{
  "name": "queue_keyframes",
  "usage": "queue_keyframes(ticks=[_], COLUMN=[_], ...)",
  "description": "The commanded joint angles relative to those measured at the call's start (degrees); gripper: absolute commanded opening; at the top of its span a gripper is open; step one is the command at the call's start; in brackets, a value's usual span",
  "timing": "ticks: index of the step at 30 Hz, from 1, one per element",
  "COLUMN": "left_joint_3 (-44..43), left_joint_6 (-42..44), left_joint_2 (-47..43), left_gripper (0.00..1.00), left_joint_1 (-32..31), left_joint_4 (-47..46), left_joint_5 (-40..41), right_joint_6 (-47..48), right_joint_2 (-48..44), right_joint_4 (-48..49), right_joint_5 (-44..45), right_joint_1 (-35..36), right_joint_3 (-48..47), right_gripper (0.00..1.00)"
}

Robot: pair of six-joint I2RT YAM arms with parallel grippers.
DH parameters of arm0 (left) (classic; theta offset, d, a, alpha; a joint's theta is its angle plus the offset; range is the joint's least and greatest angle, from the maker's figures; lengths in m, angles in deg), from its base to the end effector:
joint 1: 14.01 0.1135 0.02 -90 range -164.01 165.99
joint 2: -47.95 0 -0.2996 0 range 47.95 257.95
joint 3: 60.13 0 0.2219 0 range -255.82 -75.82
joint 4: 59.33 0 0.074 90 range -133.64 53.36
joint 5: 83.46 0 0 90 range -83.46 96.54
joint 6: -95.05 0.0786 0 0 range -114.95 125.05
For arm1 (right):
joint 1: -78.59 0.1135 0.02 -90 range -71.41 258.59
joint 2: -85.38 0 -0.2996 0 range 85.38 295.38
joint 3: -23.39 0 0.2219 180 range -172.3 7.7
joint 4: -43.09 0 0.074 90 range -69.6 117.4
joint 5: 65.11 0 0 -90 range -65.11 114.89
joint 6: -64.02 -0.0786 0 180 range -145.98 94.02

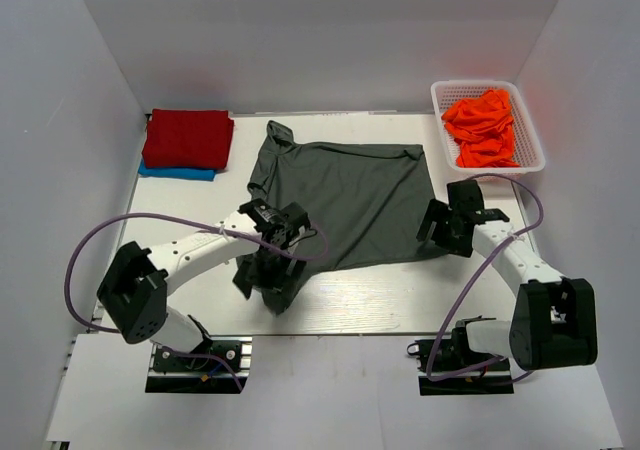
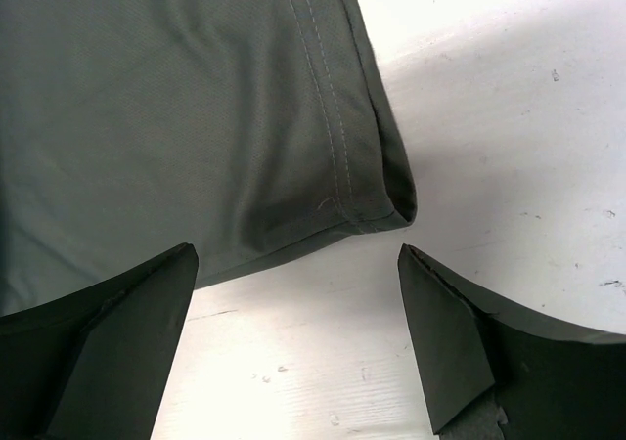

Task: Fold and stack the t-shirts
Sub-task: Flatten out the tshirt

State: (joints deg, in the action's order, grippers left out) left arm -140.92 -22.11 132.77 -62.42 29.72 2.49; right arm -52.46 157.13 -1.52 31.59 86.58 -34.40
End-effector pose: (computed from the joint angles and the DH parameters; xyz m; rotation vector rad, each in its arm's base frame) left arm 0.1327 -0.1578 0.2441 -0.5605 -3.0038 0.0351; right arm 0.2199 0.0216 0.2147 0.4570 2.5429 0.0709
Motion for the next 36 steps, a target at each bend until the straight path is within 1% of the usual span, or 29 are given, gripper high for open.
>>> queue_keyframes(ticks=[1,3,4,5,6,7,8,9,10,11,12,13,14,17,18,19,20,21,22,23,24,25,27,28,30,31,34,35,36], left_joint_3=[1.9,0.1,-2.6,-4.2,-7.0,-8.3,-9.3,-10.9,-10.9,-10.9,-9.8,-9.1,-8.3,-2.9,-1.4,0.0,2.7,4.1,5.3,6.6,6.7,7.7,10.0,10.6,12.2,12.8,15.7,16.2,16.9], left_joint_6=[0.4,1.0,1.1,1.1,-1.5,-3.3,-4.8,-7.7,-9.1,-10.2,-10.7,-12.5,-13.0,-16.3,-16.3,-15.6,-15.6,-14.7,-13.8,-13.8,-12.8,-12.1,-11.2,-11.2,-11.2,-11.2,-11.2,-11.2,-12.1], left_joint_2=[-2.8,-3.3,-3.3,-4.0,-4.0,-3.3,-2.6,-1.6,0.3,1.3,2.1,2.9,4.2,4.7,3.6,3.0,2.5,2.5,2.5,3.6,4.3,4.8,4.8,4.8,4.8,4.8,4.8,4.8,4.8], left_gripper=[1.0,1.0,1.0,1.0,1.0,1.0,1.0,1.0,1.0,1.0,1.0,1.0,1.0,1.0,1.0,1.0,1.0,1.0,1.0,1.0,1.0,1.0,1.0,1.0,1.0,1.0,1.0,1.0,1.0], left_joint_1=[0.4,0.4,0.9,0.9,0.9,0.9,1.6,1.6,2.2,3.1,3.7,5.2,6.4,11.5,13.1,16.4,17.7,18.9,19.8,21.2,21.2,21.2,21.9,21.9,22.4,22.4,23.0,23.5,23.5], left_joint_4=[6.4,3.9,3.0,1.2,0.4,-0.4,-1.6,-2.4,-3.3,-4.4,-6.5,-7.1,-7.1,-9.3,-14.3,-17.3,-19.9,-22.6,-26.9,-28.2,-29.4,-32.8,-36.8,-39.4,-40.7,-40.8,-41.5,-42.1,-42.6], left_joint_5=[-4.7,-6.2,-6.2,-3.4,-0.7,2.4,7.7,10.2,12.6,14.8,16.0,18.0,20.9,27.9,27.4,23.8,22.1,20.6,18.1,17.0,15.9,14.1,11.7,9.6,9.1,9.1,9.1,9.1,9.1], right_joint_6=[2.8,6.7,7.5,9.1,10.7,11.2,12.1,12.5,12.5,12.6,12.4,11.2,10.8,9.2,9.0,9.3,9.5,10.6,11.6,12.1,12.1,12.0,10.2,9.2,8.5,8.0,7.6,7.5,7.2], right_joint_2=[1.6,0.4,-0.1,-0.6,-2.3,-3.0,-3.3,-3.9,-3.8,-3.5,-3.0,-1.7,-1.3,2.6,3.4,6.7,8.0,10.7,11.9,14.3,16.0,16.9,19.6,20.1,22.6,23.2,28.9,29.8,30.9], right_joint_4=[-0.5,0.7,1.8,2.9,4.3,4.8,5.7,5.9,6.2,7.8,8.3,8.8,9.9,12.0,13.9,14.8,14.9,14.8,15.0,15.4,16.3,17.9,19.9,20.6,22.0,22.2,21.8,21.2,20.9], right_joint_5=[0.0,-2.8,-5.4,-9.9,-12.1,-17.6,-19.0,-20.1,-24.1,-25.9,-27.3,-28.9,-29.2,-29.1,-29.4,-29.5,-28.1,-27.3,-26.2,-22.1,-21.0,-18.3,-14.1,-10.6,-8.6,-8.2,-7.2,-7.1,-7.0], right_joint_1=[0.0,0.3,0.4,0.7,1.4,2.3,5.3,6.6,7.7,12.3,14.1,15.8,21.0,27.9,31.2,35.3,37.1,42.8,45.1,46.8,49.5,51.5,53.1,53.8,54.9,56.0,57.4,57.2,57.5], right_joint_3=[0.1,0.3,0.4,0.2,0.1,-0.2,-0.3,-0.3,-0.4,-0.3,-0.3,0.0,0.1,-1.6,-1.9,-2.5,-5.5,-6.7,-7.5,-9.1,-9.4,-9.5,-9.9,-10.5,-12.3,-13.1,-17.7,-18.4,-20.3], right_gripper=[0.89,0.89,0.89,0.89,0.89,0.89,0.89,0.89,0.89,0.89,0.87,0.87,0.86,0.84,0.82,0.8,0.79,0.79,0.79,0.79,0.79,0.79,0.75,0.69,0.66,0.61,0.61,0.63,0.63])
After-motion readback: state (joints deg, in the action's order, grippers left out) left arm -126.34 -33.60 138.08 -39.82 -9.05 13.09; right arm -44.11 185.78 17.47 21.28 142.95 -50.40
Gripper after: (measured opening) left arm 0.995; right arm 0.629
